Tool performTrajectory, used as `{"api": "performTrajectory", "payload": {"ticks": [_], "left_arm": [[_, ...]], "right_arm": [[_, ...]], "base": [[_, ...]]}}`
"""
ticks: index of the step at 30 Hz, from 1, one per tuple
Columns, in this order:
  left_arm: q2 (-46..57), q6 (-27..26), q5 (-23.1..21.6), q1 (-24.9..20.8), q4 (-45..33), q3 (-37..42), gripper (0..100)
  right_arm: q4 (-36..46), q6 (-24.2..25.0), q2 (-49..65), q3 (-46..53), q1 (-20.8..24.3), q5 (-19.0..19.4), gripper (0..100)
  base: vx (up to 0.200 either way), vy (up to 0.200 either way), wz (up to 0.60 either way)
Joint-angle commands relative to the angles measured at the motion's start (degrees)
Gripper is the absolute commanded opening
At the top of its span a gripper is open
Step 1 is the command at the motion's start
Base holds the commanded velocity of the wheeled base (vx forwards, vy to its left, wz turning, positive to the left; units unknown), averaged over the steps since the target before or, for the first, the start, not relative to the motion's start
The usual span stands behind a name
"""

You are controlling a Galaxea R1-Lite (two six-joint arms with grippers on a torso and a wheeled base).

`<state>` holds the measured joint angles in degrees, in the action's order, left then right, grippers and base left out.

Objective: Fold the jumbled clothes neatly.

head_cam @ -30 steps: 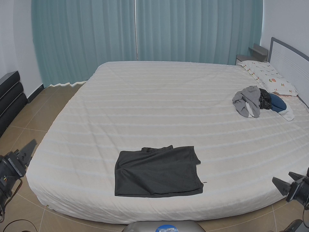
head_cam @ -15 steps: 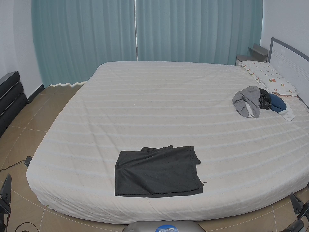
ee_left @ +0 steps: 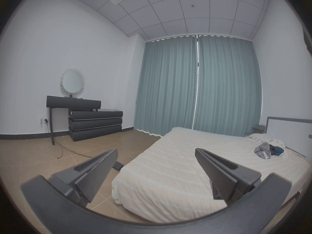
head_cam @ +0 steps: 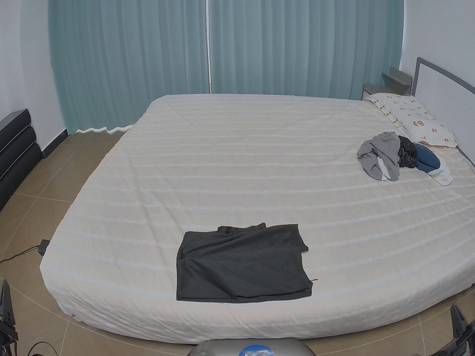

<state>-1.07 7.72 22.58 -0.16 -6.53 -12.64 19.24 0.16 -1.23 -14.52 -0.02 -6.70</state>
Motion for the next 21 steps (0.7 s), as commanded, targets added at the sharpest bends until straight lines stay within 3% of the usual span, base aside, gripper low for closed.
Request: {"api": "performTrajectory", "payload": {"ticks": [1, 4, 6, 15, 21], "left_arm": [[0.90, -0.95, -2.45, 0.07, 13.21, 10.44, 100], [0.90, -1.83, -4.65, 0.07, 17.17, 12.64, 100], [0.90, -1.83, -5.97, 0.07, 16.82, 12.64, 100], [0.90, -1.65, -11.59, 0.07, 10.40, 12.64, 100], [0.90, -1.65, -11.94, 0.07, 10.23, 12.64, 100]], "right_arm": [[-12.38, 0.11, 1.06, 6.52, -0.06, -0.94, 100], [-25.83, -1.48, 1.14, 14.43, -0.15, -0.59, 100], [-27.94, -2.00, 1.14, 14.52, -0.15, -0.77, 100], [-23.72, -1.83, 1.06, 14.52, -0.15, -0.94, 100], [-23.63, 0.46, 1.06, 14.52, -0.15, -0.15, 100]], "base": [[0.000, 0.000, 0.00], [0.000, 0.000, 0.00], [0.000, 0.000, 0.00], [0.000, 0.000, 0.00], [0.000, 0.000, 0.00]]}}
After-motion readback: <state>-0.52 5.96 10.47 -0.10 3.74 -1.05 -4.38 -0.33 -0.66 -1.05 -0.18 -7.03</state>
